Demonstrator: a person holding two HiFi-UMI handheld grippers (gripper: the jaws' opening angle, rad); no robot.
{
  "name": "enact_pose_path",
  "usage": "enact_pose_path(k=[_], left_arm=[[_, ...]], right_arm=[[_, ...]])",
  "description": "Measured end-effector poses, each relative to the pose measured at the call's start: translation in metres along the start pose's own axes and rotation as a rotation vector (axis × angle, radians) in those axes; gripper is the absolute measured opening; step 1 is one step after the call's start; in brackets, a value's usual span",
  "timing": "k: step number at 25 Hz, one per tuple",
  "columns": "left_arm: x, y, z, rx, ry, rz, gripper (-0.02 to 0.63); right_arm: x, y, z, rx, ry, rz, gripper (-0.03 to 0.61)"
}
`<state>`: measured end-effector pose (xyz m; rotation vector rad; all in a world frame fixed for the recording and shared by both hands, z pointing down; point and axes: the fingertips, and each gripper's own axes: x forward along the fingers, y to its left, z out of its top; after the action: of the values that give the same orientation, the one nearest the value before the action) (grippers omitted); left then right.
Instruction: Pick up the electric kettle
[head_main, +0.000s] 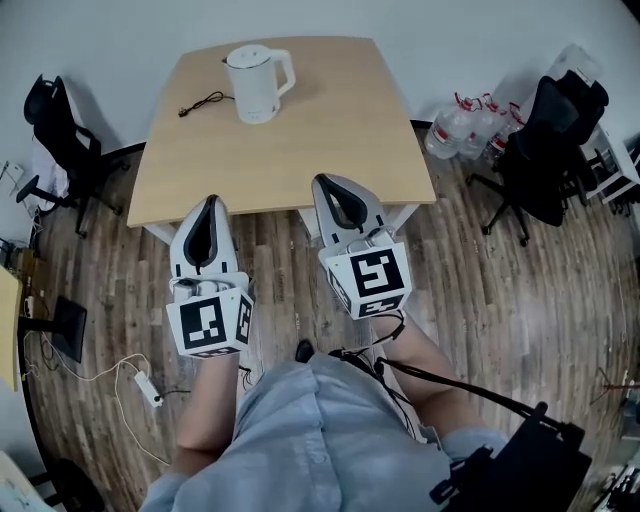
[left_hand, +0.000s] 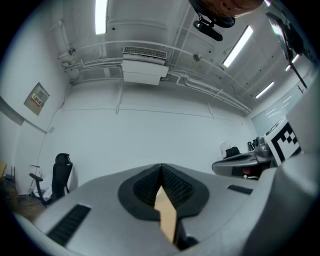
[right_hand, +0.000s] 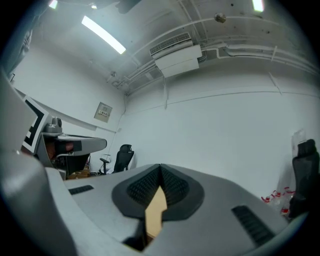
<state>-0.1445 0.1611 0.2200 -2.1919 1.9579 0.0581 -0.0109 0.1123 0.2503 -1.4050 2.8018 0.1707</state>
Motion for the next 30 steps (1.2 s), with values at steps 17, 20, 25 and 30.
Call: enact_pose_path(k=[17, 20, 25, 30], left_arm=[[0.107, 0.025, -0.050, -0.003, 0.075, -0.008, -0.002], [0.142, 0.029, -0.066, -0.002, 0.102, -0.002, -0.002], [0.198, 0.039, -0.081, -0.005, 0.136, 0.035, -0.002], [0.248, 0.045, -0.083, 0.010, 0.134, 0.074, -0.002]], right_arm=[[0.101, -0.060, -0.030, 0.026, 0.040, -0.012, 0.002], [0.131, -0.079, -0.043, 0.039, 0.062, 0.006, 0.002], [0.185, -0.110, -0.057, 0.050, 0.088, 0.045, 0.002], [0.234, -0.141, -0.060, 0.054, 0.084, 0.084, 0.002]])
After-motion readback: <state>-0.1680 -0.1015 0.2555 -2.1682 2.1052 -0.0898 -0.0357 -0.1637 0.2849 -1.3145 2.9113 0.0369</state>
